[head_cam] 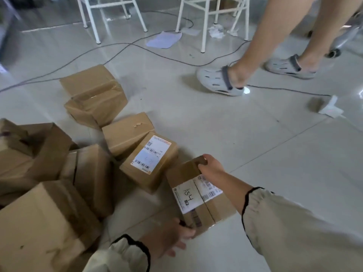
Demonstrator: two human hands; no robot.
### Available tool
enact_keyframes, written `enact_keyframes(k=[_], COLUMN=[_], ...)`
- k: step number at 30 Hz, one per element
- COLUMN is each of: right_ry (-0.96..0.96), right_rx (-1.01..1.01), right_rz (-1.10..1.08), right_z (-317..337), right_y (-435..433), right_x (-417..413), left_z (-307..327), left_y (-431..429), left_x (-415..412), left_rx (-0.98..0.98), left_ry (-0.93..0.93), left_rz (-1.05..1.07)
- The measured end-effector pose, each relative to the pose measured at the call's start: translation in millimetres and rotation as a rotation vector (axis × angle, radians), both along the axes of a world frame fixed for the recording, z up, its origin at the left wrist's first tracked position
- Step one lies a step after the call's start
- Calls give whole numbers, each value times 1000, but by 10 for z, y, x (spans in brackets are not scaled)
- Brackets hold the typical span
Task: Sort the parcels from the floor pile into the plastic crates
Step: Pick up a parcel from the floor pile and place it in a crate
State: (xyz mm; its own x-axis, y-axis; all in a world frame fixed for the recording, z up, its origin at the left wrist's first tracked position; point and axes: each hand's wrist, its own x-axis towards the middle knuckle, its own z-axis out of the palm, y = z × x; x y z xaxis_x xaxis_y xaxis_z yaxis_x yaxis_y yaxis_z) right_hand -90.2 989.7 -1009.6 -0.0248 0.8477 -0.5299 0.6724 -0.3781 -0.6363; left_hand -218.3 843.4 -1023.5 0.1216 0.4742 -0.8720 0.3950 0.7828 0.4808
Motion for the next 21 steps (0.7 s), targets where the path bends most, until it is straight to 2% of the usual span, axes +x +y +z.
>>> enact_keyframes(k=[3,5,8,9,10,11,12,14,15,16,18,19,21], right_ry=[-74,-106,-146,-195,-250,-285,-268,-94,5,66,45,3,-115], right_rx=[-5,25,114,149,173,171,138,-56,-193,-292,-348,-344,-344], right_rz=[236,367,216,123,37,-37,-105,-202,-214,-187,-78,-21,106], right_z=[-43,-57,-22,4,13,8,1,-31,-38,-42,-55,-58,-67], right_y=[-79,-118,-61,-25,-2,2,-15,-94,-145,-180,-192,-186,-194], right_x=[-86,-97,99,221,365,511,638,769,786,790,764,746,692], left_z=[60,93,271,346,429,472,493,382,348,302,284,288,261], left_y=[-67,-37,123,202,287,372,458,563,539,461,257,178,105], left_x=[324,397,182,86,2,-90,-190,-394,-458,-482,-432,-384,-323], left_rx=[-16,-102,-343,-377,-329,-190,-10,316,313,205,-117,-208,-249], left_ry=[-121,-218,-281,-262,-201,-95,48,404,484,444,188,93,12], left_rz=[-37,-77,-346,-432,-440,-332,-135,213,312,411,495,469,467])
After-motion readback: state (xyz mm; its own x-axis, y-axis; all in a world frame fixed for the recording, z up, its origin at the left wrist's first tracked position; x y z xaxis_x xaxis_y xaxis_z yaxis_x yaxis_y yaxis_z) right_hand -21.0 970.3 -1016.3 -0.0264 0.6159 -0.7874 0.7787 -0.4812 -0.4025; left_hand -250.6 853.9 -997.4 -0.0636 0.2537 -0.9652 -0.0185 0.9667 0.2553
